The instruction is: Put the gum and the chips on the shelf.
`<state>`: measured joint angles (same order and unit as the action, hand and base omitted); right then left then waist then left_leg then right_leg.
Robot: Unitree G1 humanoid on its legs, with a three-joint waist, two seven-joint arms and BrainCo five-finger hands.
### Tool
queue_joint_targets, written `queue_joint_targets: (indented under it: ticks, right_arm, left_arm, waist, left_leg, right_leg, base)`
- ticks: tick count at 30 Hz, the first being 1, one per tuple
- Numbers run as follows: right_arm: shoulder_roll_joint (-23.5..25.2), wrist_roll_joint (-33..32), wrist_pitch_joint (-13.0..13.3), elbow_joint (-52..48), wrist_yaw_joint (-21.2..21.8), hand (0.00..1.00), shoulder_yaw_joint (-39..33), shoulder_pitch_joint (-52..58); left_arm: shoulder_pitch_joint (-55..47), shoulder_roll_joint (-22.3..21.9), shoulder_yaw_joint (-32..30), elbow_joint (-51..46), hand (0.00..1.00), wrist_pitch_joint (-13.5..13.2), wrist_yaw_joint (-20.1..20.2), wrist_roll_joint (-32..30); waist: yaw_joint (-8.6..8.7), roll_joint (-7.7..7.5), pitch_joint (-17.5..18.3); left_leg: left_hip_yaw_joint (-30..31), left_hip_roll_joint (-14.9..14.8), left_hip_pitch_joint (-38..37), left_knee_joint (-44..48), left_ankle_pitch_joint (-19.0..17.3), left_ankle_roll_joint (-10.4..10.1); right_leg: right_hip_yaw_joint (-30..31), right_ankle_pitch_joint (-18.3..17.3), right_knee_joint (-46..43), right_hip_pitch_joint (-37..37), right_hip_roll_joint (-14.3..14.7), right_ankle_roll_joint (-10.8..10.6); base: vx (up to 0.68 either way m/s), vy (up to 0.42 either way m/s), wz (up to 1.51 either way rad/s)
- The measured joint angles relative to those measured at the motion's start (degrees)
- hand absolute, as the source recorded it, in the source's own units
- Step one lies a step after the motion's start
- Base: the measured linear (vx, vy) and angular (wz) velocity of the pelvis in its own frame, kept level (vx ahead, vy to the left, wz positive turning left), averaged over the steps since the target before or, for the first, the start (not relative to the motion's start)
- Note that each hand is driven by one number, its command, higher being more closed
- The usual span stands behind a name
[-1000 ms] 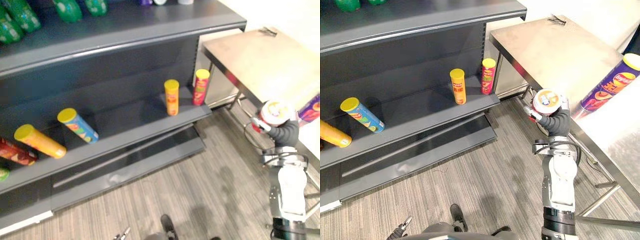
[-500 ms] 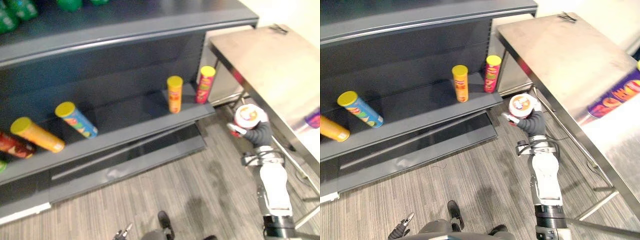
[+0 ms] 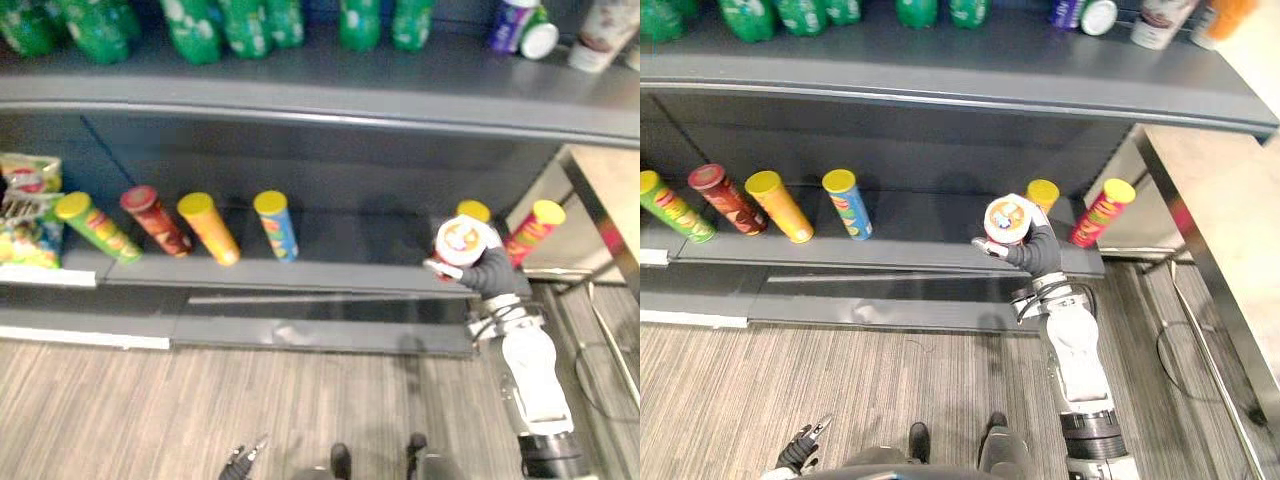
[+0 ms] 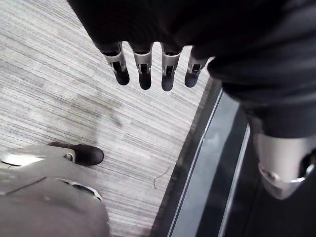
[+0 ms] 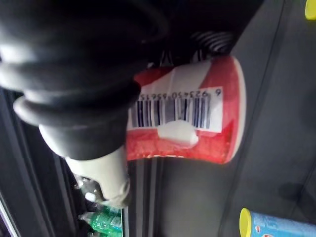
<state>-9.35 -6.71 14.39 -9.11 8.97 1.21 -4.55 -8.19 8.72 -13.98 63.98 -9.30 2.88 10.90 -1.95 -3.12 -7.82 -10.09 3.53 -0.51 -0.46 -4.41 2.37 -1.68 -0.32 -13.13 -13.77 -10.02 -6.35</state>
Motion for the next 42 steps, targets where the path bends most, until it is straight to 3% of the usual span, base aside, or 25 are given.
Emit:
queue_joint_targets:
  ticks: [1, 4, 7, 11, 18, 26, 35, 39, 42]
  right_arm:
    - [0.5, 0.0, 0.0, -0.1, 0.0, 1.00, 0.2, 0.3]
    - [0.6, -0.2, 0.0, -1.3, 0.3, 1.00, 1.2, 1.2]
    - [0.2, -0.9, 0.0, -2.0, 0.5, 1.00, 0.7, 3.7]
    - [0.1, -1.1, 0.0, -1.9, 0.4, 1.00, -0.9, 6.9]
    - [-0.2, -1.0, 0.0, -1.2, 0.0, 1.00, -1.3, 8.1]
    - [0.4, -1.2, -0.9, 3.5, 0.2, 1.00, 0.6, 8.0]
    - [-0.1, -9.1, -3.7, 5.5, 4.1, 1.00, 17.7, -3.5]
    - [0.4, -12.5, -3.9, 5.4, 4.4, 1.00, 21.4, -10.0]
    - [0.4, -18.7, -4.6, 5.4, 4.4, 1.00, 24.4, -14.0]
  left_arm:
    - [-0.4, 0.3, -0.1, 0.4, 0.00, 0.0, 0.0, 0.0]
    - [-1.1, -0.9, -3.1, 1.5, 0.00, 0.1, 0.0, -0.1]
    - [-0.7, -2.6, -4.5, 1.6, 0.00, 0.1, 0.2, -0.6]
    - [0.1, -4.1, -5.1, 1.4, 0.00, 0.2, 0.6, -1.0]
    - [0.2, -4.0, -5.5, -0.6, 0.00, 0.8, 0.6, -2.9]
    - [-0.2, -2.5, -4.6, -0.2, 0.00, 1.2, 0.2, -3.4]
    - [1.6, -2.8, -3.7, 0.7, 0.00, 1.4, 0.0, -5.0]
    - [2.0, -3.2, -3.3, 1.9, 0.00, 2.4, -0.2, -4.9]
    - [2.1, -3.2, -3.3, 2.0, 0.00, 2.5, -0.4, -4.9]
  waist:
    - [-0.01, -0.59, 0.0]
    - [-0.67, -0.25, 0.7]
    - [0.03, 1.15, 2.0]
    - [0.34, 2.48, 3.1]
    - [0.49, 2.25, 4.1]
    - [0.37, 1.15, 5.2]
    - [-0.11, 1.43, 5.7]
    - [-0.96, 1.55, 5.9]
    - [-1.46, 1.53, 5.9]
  left_leg:
    - [-0.2, 0.2, -0.5, 0.2, -0.3, -0.4]
    - [-0.2, -2.9, 0.0, 2.3, -2.7, -3.1]
    - [0.6, -5.9, 1.3, 2.5, -3.0, -3.9]
    - [1.6, -7.8, 1.3, 0.9, -1.7, -6.8]
    - [0.4, -7.3, 2.4, -2.0, 1.4, -6.7]
    - [-6.2, -6.4, 0.7, -4.7, 2.1, -6.1]
    - [-7.5, -6.5, 0.0, -4.8, 2.5, -5.9]
    - [-8.0, -6.6, -0.1, -4.8, 2.6, -5.9]
    - [-7.9, -6.7, -0.3, -4.8, 2.6, -5.8]
  right_leg:
    - [0.1, 1.4, 0.9, 0.5, -0.1, -0.2]
    - [-0.1, 0.7, 7.8, 4.7, 2.6, -0.1]
    - [-2.7, 1.4, 11.2, 5.8, 5.2, 1.4]
    - [-7.3, 1.4, 13.2, 8.2, 6.4, 1.5]
    - [-13.6, 1.4, 14.2, 9.1, 4.8, 1.6]
    - [-11.3, 1.7, 14.6, 8.9, 3.7, 1.1]
    - [-10.6, 2.1, 15.2, 9.0, 4.0, 1.2]
    - [-10.6, 3.4, 16.1, 9.4, 4.2, 1.7]
    - [-10.6, 3.6, 16.2, 9.6, 4.3, 1.7]
  base:
    - [0.15, -0.171, 0.25]
    - [0.12, -0.186, -0.07]
    - [0.14, -0.227, 0.18]
    - [0.10, -0.109, 0.39]
    - [-0.02, -0.001, 0.49]
    - [-0.06, 0.035, -0.15]
    - [0.02, -0.020, -0.04]
    - [-0.02, -0.018, -0.03]
    - [-0.07, -0.030, 0.01]
